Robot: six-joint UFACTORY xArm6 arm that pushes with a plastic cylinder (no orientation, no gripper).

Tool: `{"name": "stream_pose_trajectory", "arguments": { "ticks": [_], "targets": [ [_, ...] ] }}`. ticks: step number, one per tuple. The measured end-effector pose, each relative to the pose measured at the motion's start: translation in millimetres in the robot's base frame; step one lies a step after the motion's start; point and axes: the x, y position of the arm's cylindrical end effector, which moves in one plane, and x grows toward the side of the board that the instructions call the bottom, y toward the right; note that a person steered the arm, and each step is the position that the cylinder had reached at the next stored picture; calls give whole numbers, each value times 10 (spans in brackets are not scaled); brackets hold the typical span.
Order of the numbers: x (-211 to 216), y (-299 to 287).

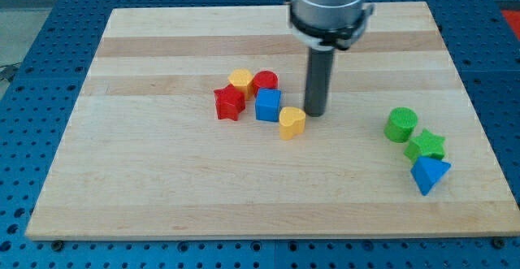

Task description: Adjust the yellow heart to the right of the blue cube

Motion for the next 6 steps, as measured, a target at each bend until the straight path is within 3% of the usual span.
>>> {"name": "stream_pose_trajectory", "arguments": {
  "ticks": [1,2,4,5,6],
  "targets": [
    [88,112],
    [428,-98],
    [536,-447],
    [127,-803],
    [127,-803]
  ]
}}
